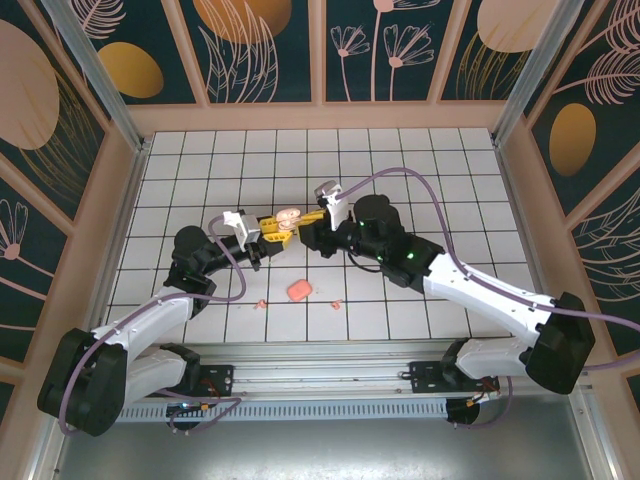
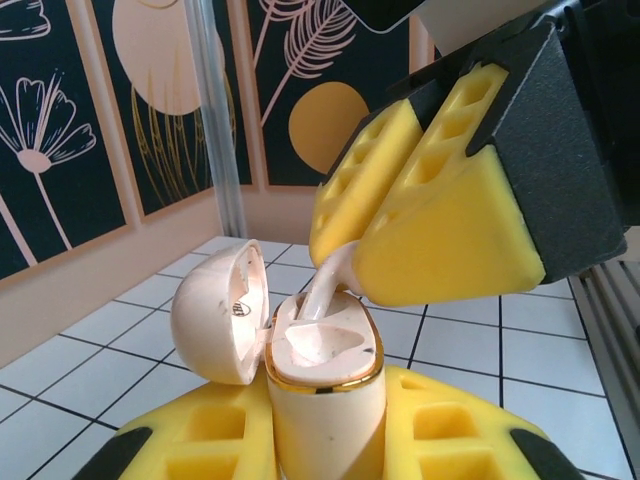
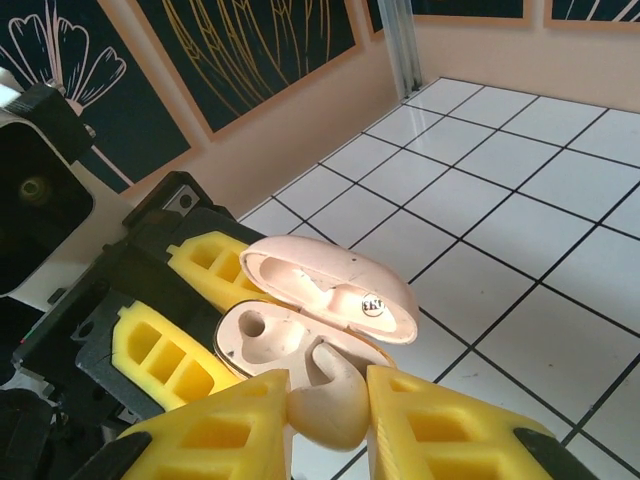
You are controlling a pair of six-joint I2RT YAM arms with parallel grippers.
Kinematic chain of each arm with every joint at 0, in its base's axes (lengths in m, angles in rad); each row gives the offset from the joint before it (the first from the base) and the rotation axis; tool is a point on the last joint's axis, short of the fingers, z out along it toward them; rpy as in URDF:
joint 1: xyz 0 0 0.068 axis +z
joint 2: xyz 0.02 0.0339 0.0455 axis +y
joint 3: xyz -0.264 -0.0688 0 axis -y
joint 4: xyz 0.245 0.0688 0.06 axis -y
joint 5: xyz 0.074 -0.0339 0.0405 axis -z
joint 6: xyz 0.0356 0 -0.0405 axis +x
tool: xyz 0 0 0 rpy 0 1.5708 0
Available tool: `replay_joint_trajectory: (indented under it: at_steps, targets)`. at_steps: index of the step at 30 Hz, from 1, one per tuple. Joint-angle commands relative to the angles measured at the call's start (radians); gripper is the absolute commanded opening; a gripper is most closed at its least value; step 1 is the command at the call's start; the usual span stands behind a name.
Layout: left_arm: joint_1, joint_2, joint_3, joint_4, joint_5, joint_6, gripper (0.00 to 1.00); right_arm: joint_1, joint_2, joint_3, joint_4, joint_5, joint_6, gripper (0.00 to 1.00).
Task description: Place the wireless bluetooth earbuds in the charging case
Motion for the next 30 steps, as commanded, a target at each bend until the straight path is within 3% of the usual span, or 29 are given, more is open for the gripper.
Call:
replay_joint_trajectory:
  at_steps: [1, 9, 18, 30]
  targets:
    - [-0.002, -0.016, 0.029, 0.147, 0.076, -0.038, 0.17, -0.013, -0.005, 0.035, -0.095, -0.029, -0.049, 0.24]
    - [-0.003, -0.049, 0.048, 0.026, 0.083, 0.049, 0.17, -0.053, -0.003, 0.08, -0.122, -0.104, -0.055, 0.24]
    - [-0.003, -0.065, 0.067, -0.045, 0.115, 0.082, 0.17, -0.077, 0.05, 0.169, -0.268, -0.177, -0.138, 0.24]
    - [-0.002, -0.089, 0.089, -0.171, 0.114, 0.185, 0.16, -0.08, 0.108, 0.336, -0.511, -0.139, -0.265, 0.24]
